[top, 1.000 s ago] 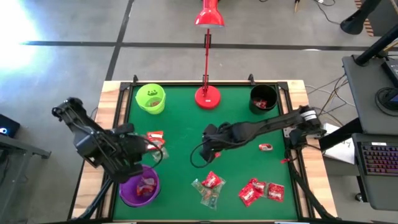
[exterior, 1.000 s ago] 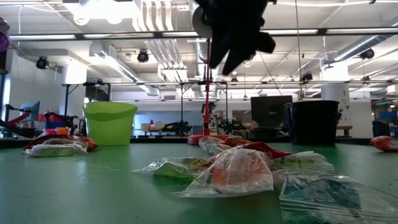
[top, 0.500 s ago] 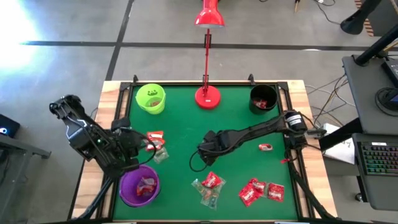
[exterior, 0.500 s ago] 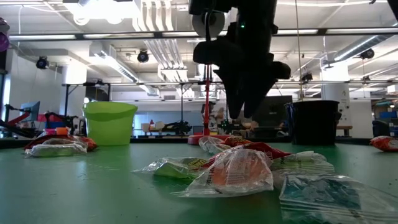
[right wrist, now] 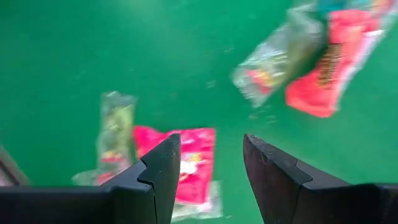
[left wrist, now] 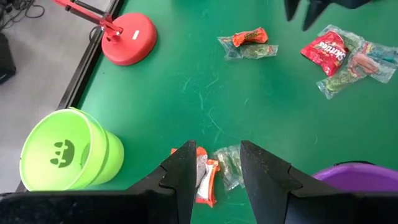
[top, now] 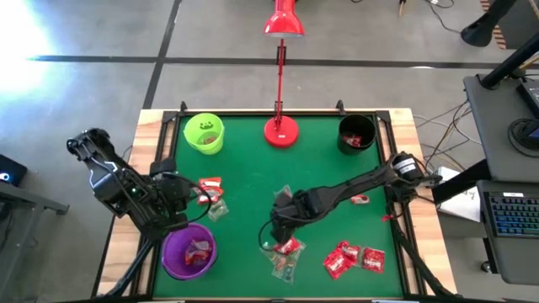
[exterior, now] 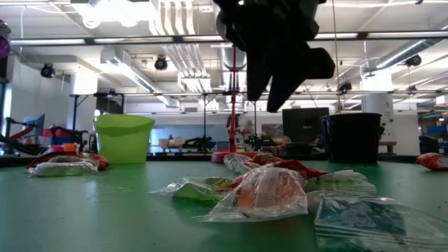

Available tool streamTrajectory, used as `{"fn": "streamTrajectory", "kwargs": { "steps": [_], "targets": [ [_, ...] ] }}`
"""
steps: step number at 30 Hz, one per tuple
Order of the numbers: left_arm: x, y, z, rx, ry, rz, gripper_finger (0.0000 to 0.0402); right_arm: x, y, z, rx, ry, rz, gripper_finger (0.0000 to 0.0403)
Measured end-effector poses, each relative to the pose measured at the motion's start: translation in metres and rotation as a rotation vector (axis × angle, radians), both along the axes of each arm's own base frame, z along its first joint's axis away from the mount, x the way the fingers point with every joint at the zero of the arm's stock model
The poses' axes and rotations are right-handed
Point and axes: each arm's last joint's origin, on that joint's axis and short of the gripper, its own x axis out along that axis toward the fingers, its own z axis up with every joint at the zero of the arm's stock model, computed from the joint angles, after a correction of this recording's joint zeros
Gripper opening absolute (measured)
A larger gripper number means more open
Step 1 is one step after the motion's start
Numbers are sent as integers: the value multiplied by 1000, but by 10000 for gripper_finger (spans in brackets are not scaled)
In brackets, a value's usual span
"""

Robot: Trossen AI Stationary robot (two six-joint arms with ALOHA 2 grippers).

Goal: Sort candy
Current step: Put the red candy into the black bucket

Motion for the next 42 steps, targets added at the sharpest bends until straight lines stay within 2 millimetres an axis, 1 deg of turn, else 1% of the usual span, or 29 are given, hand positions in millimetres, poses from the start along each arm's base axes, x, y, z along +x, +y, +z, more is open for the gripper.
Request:
{"fn": "streamTrajectory", "kwargs": {
  "steps": [6, 10, 15, 21, 27, 32, 38, 42],
  "targets": [
    [0, 0, 0, 0, 0, 0, 107, 6, 2, 2, 31, -60, 53, 167],
    [0, 0, 0, 0, 1, 0, 107, 6, 4, 2, 38, -66, 59, 167],
    [0, 0, 0, -4, 5, -2, 107, 4, 10, 2, 99, -51, 91, 167],
    [0, 0, 0, -4, 5, -2, 107, 0, 27, 3, 61, -78, 283, 167],
    [0, 0, 0, -5, 5, -1, 107, 3, 37, 4, -8, -176, 493, 167],
    [0, 0, 0, -21, -2, 19, 107, 6, 41, -6, -60, -181, 641, 167],
    [0, -1, -1, -81, 4, 56, 107, 8, 52, -30, -93, -149, 825, 167],
    [0, -2, -1, -113, 5, 77, 107, 8, 59, -46, -106, -113, 886, 167]
  ]
}}
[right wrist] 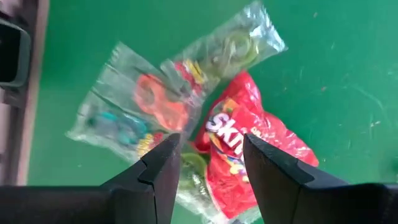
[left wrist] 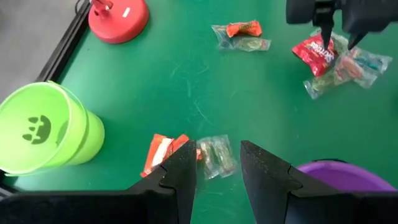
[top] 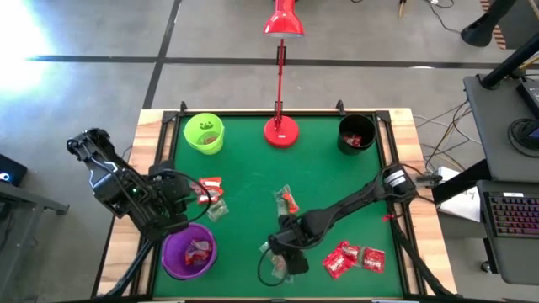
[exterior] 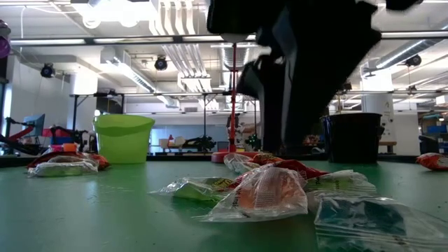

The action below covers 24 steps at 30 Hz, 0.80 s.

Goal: Sort candy
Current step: Put the red candy into the black bucket

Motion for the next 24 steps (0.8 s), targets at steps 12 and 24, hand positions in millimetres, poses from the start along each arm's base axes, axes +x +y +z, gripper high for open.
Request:
{"fn": "streamTrajectory", "kwargs": {
  "steps": [12, 24],
  "targets": [
    [1, -1, 0, -23, -6, 11, 107, 5, -5, -27, -125, 30, 21, 165],
    [0, -2, -1, -41, 23, -10, 107, 6, -7, -29, -105, 47, -69, 36]
  ]
}}
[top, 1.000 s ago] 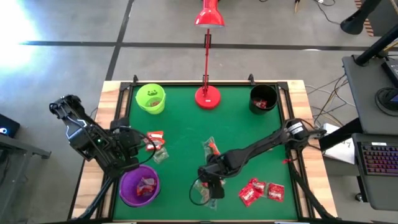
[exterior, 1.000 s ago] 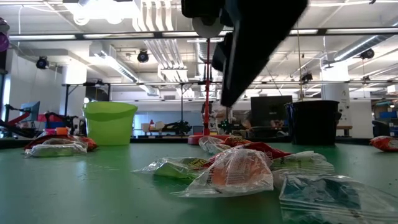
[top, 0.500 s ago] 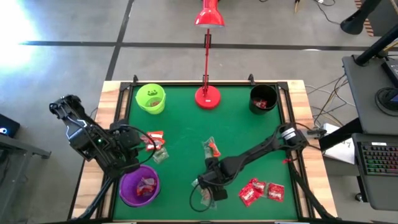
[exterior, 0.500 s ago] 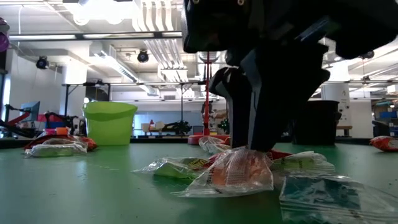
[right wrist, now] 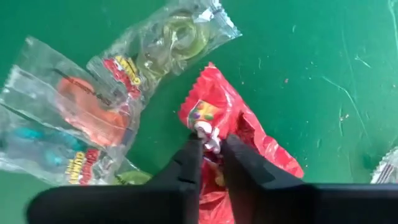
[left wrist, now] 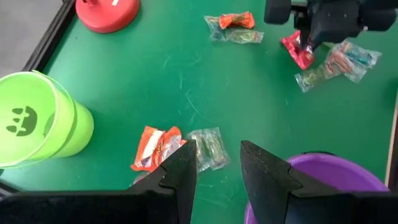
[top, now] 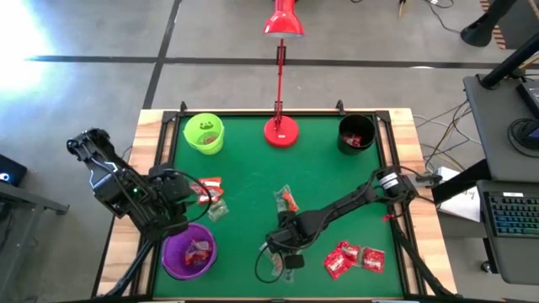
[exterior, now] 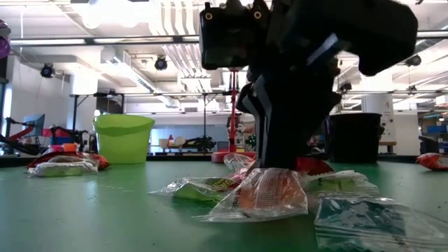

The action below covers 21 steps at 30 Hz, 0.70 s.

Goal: Sort candy
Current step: Put the red candy into the black bucket

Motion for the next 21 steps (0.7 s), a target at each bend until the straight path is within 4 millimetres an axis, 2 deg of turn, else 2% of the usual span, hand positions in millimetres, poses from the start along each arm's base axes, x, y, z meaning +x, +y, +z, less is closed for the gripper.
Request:
{"fn": "streamTrajectory", "kwargs": {
  "steps": [4, 11, 17, 21],
  "targets": [
    [0, 0, 0, 7, 3, -10, 107, -3, -6, 21, 40, -19, -68, 13],
    [0, 0, 0, 14, 4, -19, 107, -11, -24, 81, 126, -149, -251, 11],
    [0, 1, 0, 79, -4, -52, 107, -27, -53, 127, 65, -260, -462, 11],
    [1, 3, 1, 132, -39, -37, 107, -44, -74, 147, -25, -274, -606, 11]
  ]
}}
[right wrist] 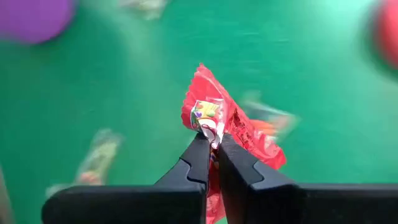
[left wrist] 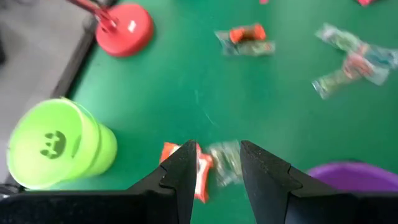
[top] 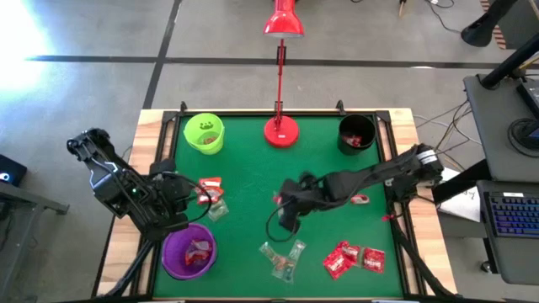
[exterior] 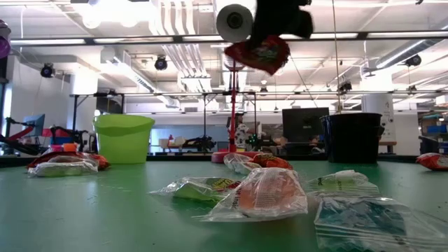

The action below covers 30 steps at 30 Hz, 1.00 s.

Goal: Sort candy
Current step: Put the red candy into the black bucket

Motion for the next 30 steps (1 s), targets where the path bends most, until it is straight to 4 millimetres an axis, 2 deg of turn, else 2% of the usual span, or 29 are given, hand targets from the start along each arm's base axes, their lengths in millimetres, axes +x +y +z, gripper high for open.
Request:
{"fn": "streamTrajectory", "kwargs": {
  "steps": [5, 13, 17, 23, 30],
  "targets": [
    [2, 3, 3, 133, -89, 10, 107, -25, -27, 21, -85, 41, -136, 12],
    [0, 19, 17, 443, -314, 94, 107, -53, -80, 42, -189, 109, -326, 12],
    [-6, 38, 26, 502, -376, 182, 107, -62, -111, 49, -233, 133, -379, 12],
    [-16, 74, 35, 511, -368, 354, 107, -72, -162, 53, -314, 200, -414, 12],
    [-28, 111, 41, 534, -347, 599, 107, -94, -223, 52, -260, 270, -485, 12]
  ]
}}
